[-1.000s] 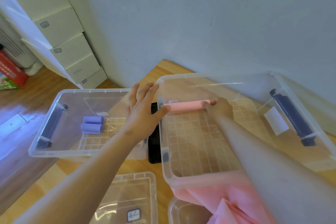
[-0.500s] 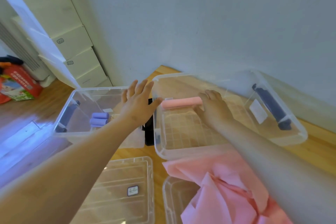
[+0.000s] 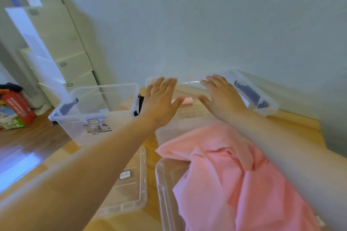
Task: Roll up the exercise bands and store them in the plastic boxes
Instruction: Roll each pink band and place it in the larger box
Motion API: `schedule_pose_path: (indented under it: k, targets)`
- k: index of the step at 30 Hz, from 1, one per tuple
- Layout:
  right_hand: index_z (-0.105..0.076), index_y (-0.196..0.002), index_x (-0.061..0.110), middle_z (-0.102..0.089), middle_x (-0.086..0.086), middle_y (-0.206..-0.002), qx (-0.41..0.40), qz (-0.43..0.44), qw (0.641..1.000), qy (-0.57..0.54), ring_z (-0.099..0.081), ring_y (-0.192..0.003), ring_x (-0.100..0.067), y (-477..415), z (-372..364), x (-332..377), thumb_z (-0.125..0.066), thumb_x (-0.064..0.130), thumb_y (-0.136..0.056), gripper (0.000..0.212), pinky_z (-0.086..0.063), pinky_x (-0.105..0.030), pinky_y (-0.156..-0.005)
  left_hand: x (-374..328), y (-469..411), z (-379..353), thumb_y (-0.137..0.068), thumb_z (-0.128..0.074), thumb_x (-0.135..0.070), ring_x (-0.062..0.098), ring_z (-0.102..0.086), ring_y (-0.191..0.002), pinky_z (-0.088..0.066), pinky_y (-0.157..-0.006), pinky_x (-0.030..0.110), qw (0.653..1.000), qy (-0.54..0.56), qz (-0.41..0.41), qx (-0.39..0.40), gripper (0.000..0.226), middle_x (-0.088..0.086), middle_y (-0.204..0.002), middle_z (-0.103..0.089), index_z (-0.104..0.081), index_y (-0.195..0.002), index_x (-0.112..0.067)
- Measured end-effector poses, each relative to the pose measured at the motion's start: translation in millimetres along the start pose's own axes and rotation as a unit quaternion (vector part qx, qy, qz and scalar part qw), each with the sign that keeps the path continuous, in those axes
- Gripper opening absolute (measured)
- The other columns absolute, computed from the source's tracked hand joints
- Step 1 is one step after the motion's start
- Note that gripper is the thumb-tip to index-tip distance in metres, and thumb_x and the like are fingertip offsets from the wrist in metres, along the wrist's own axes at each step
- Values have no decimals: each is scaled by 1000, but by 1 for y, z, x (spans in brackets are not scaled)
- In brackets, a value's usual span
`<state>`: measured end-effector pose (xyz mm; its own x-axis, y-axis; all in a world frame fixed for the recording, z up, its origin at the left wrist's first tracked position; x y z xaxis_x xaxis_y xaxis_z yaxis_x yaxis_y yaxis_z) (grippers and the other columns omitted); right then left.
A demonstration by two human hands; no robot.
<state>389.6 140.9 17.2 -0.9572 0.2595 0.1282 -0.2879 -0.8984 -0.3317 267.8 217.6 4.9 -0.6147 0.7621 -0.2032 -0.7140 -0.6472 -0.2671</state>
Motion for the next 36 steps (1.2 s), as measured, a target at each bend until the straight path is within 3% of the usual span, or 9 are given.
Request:
schedule_pose_path:
  k: [5,8,16,23,27,36]
  targets:
    - [-40,-142,12,-34,-6,-151,-76,-12,997,-9,-22,-142,-21,37,16,4,-45,38,-99,51,-17,-35,-113,-31,31,2,-102,-28,-48,17,0,-150,1,-119,37,995,0,-50,-83,62,-2,-162,-16,-15,-155,-17]
    - [-41,-142,11,-36,-6,-150,-102,-15,995,-13,-24,-142,-21,65,24,18,-43,37,-99,50,-18,-35,-113,-47,55,1,-102,-29,-47,17,-2,-150,-1,-120,38,994,-8,-71,-89,61,-1,-162,-18,-18,-154,-16]
    - [-32,-147,16,-28,-4,-155,-47,2,998,34,-19,-144,-18,194,74,70,-41,39,-100,53,-15,-31,-114,-79,176,49,-102,-29,-49,18,-5,-150,-3,-118,38,996,-22,-62,-62,61,0,-162,-18,-18,-154,-18]
    - [-44,-139,14,-41,-5,-148,-12,-45,999,28,-32,-138,-22,278,111,84,-43,42,-98,50,-30,-39,-111,-111,263,85,-102,-32,-47,19,-9,-149,-6,-117,39,995,18,-89,-29,58,0,-160,-25,-24,-153,-20]
    - [-50,-134,18,-48,-3,-141,4,-62,998,20,-39,-133,-23,290,104,79,-40,43,-98,45,-37,-42,-105,-101,281,75,-103,-32,-46,20,-13,-148,-10,-117,40,997,14,-80,-8,57,2,-159,-27,-25,-152,-20]
    - [-47,-138,15,-41,0,-148,6,-36,998,-49,-31,-139,-17,255,38,54,-51,30,-97,44,-25,-32,-112,-77,246,5,-99,-50,-40,17,-33,-138,-24,-112,34,994,105,-42,4,48,2,-141,-52,-46,-142,-20]
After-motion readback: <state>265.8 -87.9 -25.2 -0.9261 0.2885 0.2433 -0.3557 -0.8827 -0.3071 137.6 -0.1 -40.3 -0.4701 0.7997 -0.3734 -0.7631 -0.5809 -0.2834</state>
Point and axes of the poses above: each hand's wrist, its own y-axis away from the middle knuckle, its own z-axis out of the back of the hand, x = y × z, the point moved 10 cm from there along -y, towards the middle knuckle
